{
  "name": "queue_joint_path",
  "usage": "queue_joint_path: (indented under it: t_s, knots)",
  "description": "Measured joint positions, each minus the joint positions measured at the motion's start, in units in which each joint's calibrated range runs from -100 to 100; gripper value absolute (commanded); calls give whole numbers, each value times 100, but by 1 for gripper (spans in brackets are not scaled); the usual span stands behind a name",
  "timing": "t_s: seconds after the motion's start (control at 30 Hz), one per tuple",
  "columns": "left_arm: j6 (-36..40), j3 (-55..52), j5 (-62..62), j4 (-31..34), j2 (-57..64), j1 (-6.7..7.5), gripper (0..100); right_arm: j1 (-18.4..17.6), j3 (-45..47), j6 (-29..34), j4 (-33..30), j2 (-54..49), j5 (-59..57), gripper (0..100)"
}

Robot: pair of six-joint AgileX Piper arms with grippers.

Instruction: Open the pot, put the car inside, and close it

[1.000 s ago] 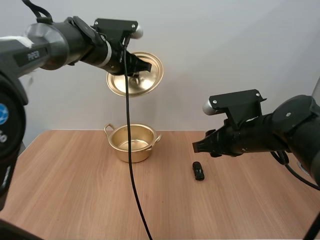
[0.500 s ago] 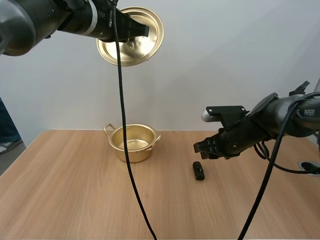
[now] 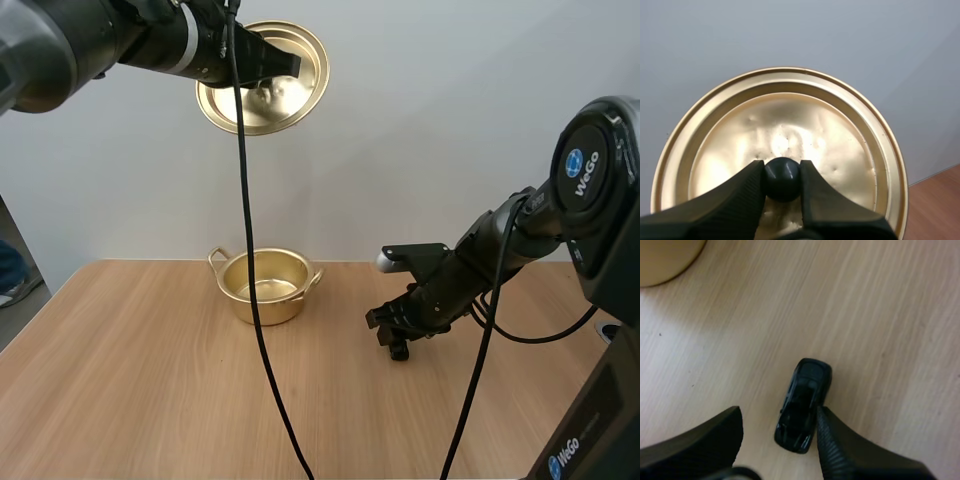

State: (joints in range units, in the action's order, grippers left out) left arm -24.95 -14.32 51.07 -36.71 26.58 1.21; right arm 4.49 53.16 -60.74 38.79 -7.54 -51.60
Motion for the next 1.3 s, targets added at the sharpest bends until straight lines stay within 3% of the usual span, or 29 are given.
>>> queue_joint_path:
  t_s: [0.47,0.53,0.6,0.63,0.77,1.03,1.13,1.3]
  knots:
    - [0,0,65,0,0,0,0,-296,-44,237,-425,466,1202,72]
    - [0,0,65,0,0,0,0,-296,-44,445,-724,595,1335,53]
    - [0,0,65,0,0,0,0,-296,-54,556,-881,638,1354,8]
    - [0,0,65,0,0,0,0,-296,-54,593,-938,637,1354,0]
    - [0,0,65,0,0,0,0,-320,-54,427,-826,519,1530,0]
    - [0,0,130,-141,29,-16,0,-748,-746,-650,385,-234,1669,0]
    - [0,0,130,-231,79,-114,0,-1011,-1160,-1087,913,-185,1715,0]
    - [-54,0,149,-566,219,-442,0,-1420,-1876,-1747,1734,352,1776,0]
